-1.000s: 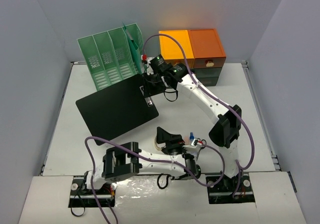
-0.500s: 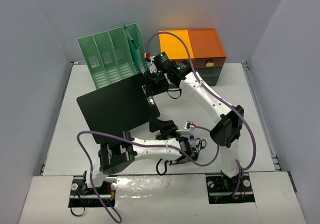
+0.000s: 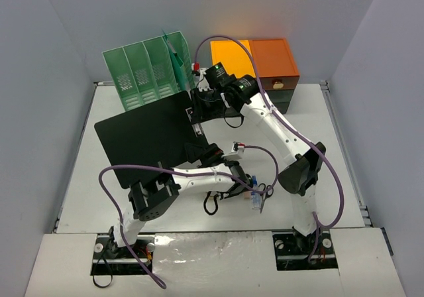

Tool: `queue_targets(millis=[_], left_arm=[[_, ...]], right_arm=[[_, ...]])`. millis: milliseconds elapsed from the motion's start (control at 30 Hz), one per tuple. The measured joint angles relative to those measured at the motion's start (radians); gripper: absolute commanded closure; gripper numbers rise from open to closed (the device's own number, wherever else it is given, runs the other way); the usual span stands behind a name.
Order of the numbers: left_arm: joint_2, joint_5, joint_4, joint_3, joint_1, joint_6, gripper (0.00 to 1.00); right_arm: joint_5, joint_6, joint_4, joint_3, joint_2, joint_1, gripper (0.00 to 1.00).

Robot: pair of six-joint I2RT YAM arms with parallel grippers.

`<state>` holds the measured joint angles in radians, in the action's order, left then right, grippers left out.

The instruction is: Organize the desk

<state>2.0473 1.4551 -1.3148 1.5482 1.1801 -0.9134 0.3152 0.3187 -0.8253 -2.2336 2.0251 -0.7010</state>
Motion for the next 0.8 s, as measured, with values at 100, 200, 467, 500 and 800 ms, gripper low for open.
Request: queue_targets(millis=[100,200,467,500,800], left_arm=[[0.014,0.0,0.0,0.0,-0.003,-0.001,0.03],[0.015,0.0,0.0,0.0,-0.006,-0.001,0.04],[0.015,0.0,-0.003,0.041,-0.014,0.015,0.13],[0.015,0.0,-0.004,0.051,-0.016,0.019,0.14],[0.011,-0.001,-0.005,0.101,-0.03,0.077,0.27]], right_arm=[[0.008,0.0,-0.011,-0.002,0.0,0.0,1.0],[0.013,-0.001,-0.02,-0.002,0.0,0.0,1.0],[0.016,-0.001,-0.028,-0.002,0.0,0.0,1.0],[0.016,-0.002,-0.029,-0.002,0.0,0.0,1.0],[0.015,-0.004,-0.034,0.008,0.0,0.008,1.0]])
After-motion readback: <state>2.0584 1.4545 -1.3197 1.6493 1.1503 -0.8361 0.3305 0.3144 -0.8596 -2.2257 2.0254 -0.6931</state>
